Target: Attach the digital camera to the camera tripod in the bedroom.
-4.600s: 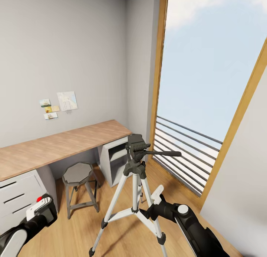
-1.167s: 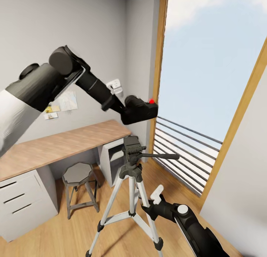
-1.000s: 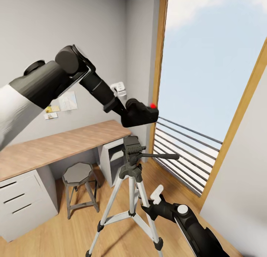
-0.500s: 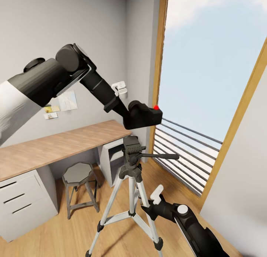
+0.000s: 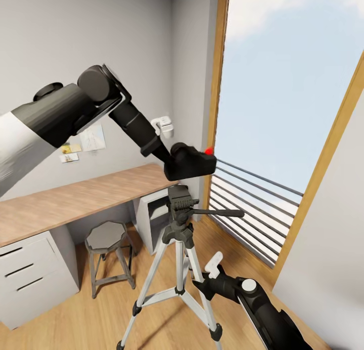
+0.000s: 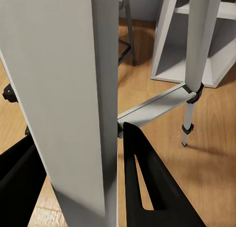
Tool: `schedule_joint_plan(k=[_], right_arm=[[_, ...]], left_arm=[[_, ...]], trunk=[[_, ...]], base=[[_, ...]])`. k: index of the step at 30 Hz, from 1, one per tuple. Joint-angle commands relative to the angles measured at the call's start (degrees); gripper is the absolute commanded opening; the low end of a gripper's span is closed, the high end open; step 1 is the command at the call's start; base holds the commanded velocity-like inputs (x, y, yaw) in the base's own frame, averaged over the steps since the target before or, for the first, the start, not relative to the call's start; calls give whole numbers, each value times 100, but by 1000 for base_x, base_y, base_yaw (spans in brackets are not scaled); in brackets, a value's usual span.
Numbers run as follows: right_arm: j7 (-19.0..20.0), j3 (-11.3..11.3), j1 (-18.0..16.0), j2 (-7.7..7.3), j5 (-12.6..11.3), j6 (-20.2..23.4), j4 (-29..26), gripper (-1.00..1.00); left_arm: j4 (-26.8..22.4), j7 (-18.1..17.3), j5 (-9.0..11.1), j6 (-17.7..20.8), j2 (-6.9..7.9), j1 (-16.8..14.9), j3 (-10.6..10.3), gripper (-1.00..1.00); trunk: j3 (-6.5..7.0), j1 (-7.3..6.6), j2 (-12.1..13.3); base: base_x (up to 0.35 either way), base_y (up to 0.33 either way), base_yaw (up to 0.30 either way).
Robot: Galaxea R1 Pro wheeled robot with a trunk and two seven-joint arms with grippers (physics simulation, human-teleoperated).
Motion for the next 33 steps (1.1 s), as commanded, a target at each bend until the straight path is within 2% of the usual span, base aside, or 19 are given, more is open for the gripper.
schedule_joint_plan(k=[1,6,12,24,33], right_arm=[[28,13,-1,-2,60,38,-5,-100],[28,9,2,-2,60,35,-6,-100],[28,7,3,-2,62,30,-6,-100],[28,7,3,-2,61,29,-7,-100],[28,7,3,-2,61,29,-7,-100]], left_arm=[[2,-11,10,58,13,-11,-59,-100],[23,-16,13,58,38,13,-207,-100],[10,-21,15,58,93,138,-266,-100],[-38,-27,15,58,249,279,-274,-100],[-39,-27,15,58,275,337,-270,-100]], trunk=[[-15,4,-13],[-15,4,-13],[-15,4,-13],[-15,4,-13],[-15,4,-13]], base=[[0,0,0],[0,0,0],[0,0,0],[0,0,0],[0,0,0]])
